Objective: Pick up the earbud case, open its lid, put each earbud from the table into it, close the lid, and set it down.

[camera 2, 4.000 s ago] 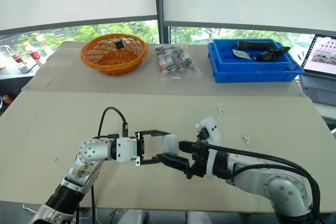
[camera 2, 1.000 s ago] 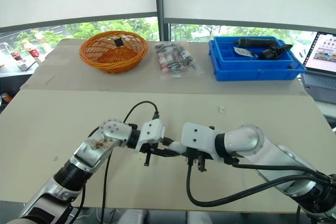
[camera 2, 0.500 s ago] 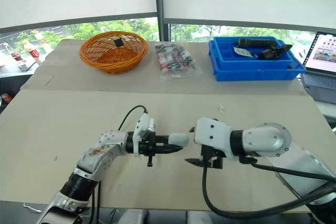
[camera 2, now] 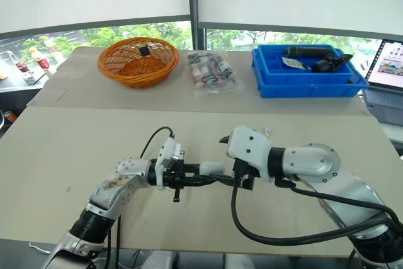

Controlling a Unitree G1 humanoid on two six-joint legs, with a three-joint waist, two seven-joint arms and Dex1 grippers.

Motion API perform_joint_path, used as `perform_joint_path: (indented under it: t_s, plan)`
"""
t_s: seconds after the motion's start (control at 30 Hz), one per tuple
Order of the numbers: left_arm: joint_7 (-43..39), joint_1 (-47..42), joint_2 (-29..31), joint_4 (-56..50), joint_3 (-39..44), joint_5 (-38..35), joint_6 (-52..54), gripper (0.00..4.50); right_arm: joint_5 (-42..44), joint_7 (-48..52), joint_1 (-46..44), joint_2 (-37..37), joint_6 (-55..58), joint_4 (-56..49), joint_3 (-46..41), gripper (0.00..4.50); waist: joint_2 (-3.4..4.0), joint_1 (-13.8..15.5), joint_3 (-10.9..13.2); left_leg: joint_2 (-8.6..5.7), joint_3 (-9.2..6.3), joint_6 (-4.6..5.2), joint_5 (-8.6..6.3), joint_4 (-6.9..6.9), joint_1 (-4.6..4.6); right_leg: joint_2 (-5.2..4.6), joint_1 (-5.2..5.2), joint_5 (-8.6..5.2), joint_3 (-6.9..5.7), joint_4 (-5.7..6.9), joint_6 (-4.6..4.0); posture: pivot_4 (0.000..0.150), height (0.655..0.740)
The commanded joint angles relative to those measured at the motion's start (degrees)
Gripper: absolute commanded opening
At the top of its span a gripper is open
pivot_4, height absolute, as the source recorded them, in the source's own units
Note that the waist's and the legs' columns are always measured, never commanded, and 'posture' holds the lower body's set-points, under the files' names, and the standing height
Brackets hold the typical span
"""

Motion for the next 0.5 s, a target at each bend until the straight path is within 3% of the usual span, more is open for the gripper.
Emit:
perform_joint_path:
  t_s: [0.03, 0.33, 0.5]
  plan:
    - [-1.73, 0.66, 0.38, -1.72, -1.45, 0.78, -2.98, 0.59, 0.08, -0.50, -2.19, -0.12, -0.52, 0.63, -3.37, 4.50, 0.00, -0.07, 0.00, 0.00, 0.00, 0.00, 0.00, 0.00, 0.00, 0.00, 0.00, 0.00, 0.00, 0.00, 0.00, 0.150, 0.7114]
    - [-1.67, 0.94, 0.47, -0.59, -1.62, 1.51, -5.07, 0.59, 4.77, 0.11, -2.51, 0.14, 1.89, 0.27, -6.78, 4.50, 0.00, 0.01, 0.00, 0.00, 0.00, 0.00, 0.00, 0.00, -0.01, 0.00, 0.00, 0.00, 0.00, -0.01, 0.00, 0.150, 0.7114]
    - [2.88, 2.03, -1.44, 0.81, 1.38, 1.93, -8.11, 0.59, 7.58, -0.24, 1.32, -0.28, 1.40, -1.92, -11.75, 4.50, 0.00, 0.11, 0.00, 0.00, 0.00, 0.00, 0.00, 0.00, -0.02, 0.00, 0.00, 0.00, 0.00, -0.01, 0.00, 0.150, 0.7114]
